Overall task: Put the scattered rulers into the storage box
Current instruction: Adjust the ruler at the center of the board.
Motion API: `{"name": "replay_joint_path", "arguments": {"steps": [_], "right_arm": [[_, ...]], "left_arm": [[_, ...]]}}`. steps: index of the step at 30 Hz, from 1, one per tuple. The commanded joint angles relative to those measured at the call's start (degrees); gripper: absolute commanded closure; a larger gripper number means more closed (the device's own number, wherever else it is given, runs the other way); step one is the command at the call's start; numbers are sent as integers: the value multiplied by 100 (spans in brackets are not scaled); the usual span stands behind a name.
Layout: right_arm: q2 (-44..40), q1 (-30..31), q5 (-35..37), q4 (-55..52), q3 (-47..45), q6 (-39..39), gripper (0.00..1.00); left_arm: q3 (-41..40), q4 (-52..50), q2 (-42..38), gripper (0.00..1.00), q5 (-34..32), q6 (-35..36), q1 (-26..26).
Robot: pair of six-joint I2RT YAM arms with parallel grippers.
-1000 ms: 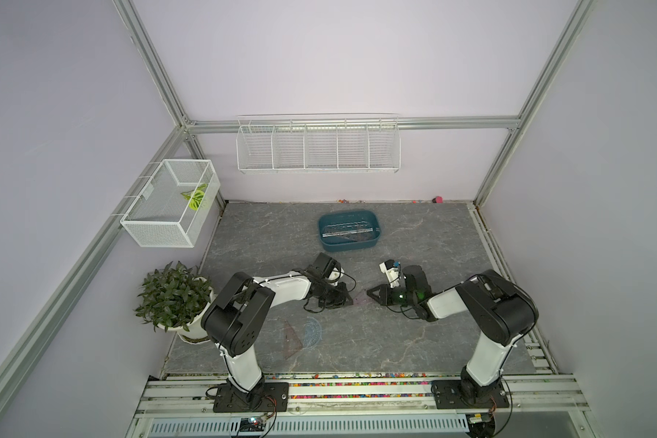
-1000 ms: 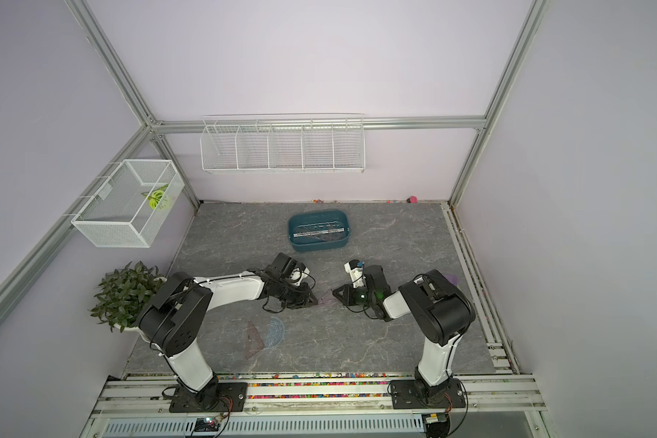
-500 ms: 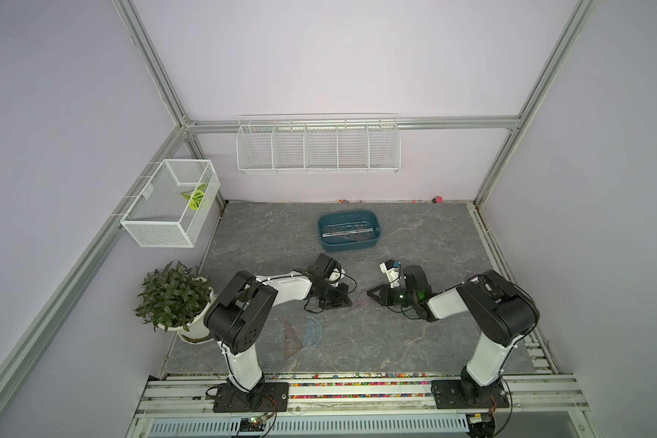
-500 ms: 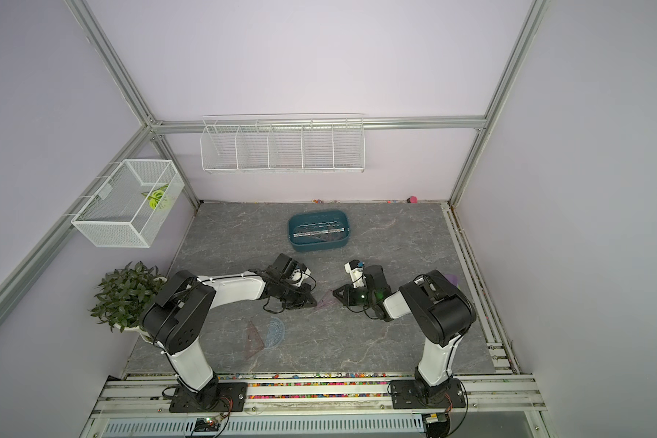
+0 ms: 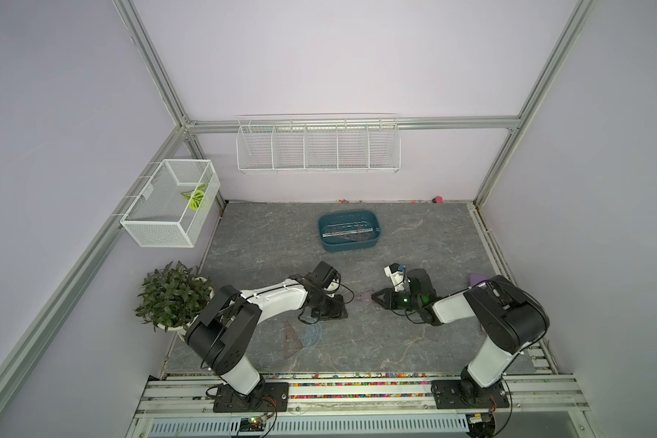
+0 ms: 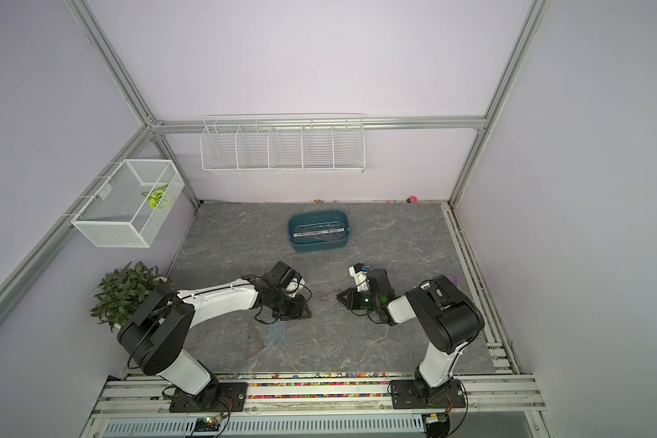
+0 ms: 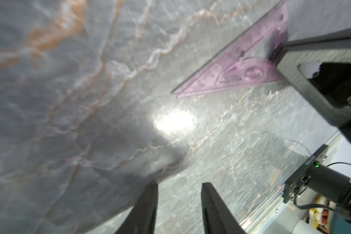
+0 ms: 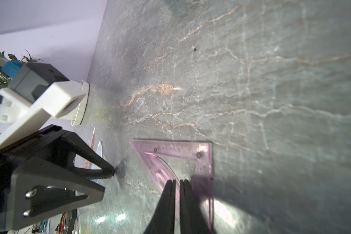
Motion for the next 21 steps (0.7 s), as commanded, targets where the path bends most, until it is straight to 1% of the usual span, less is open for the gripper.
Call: {"name": "replay_joint_path", "arguments": {"steps": [1, 3, 6, 8, 11, 15, 21], "right_arm": [[145, -26, 343, -1009, -281, 89, 87], [172, -26, 336, -945, -323, 112, 86], [315, -27, 357, -742, -407, 189, 87], [419, -23, 377, -603, -455, 236, 87], [587, -50, 336, -379, -504, 290, 87], [721, -97, 291, -157, -593, 340, 87], [864, -171, 257, 49, -672, 406, 87]], "left_arm": [[-3, -466, 413, 58, -467, -28, -147], [129, -345, 523, 59, -608, -112, -140], [328, -288, 607, 56, -774, -228, -104], [336, -224, 558, 55, -912, -294, 22], [196, 93, 426, 52, -846, -387, 338], [158, 293, 334, 44, -740, -385, 468], [281, 519, 739, 43, -232, -389, 515]]}}
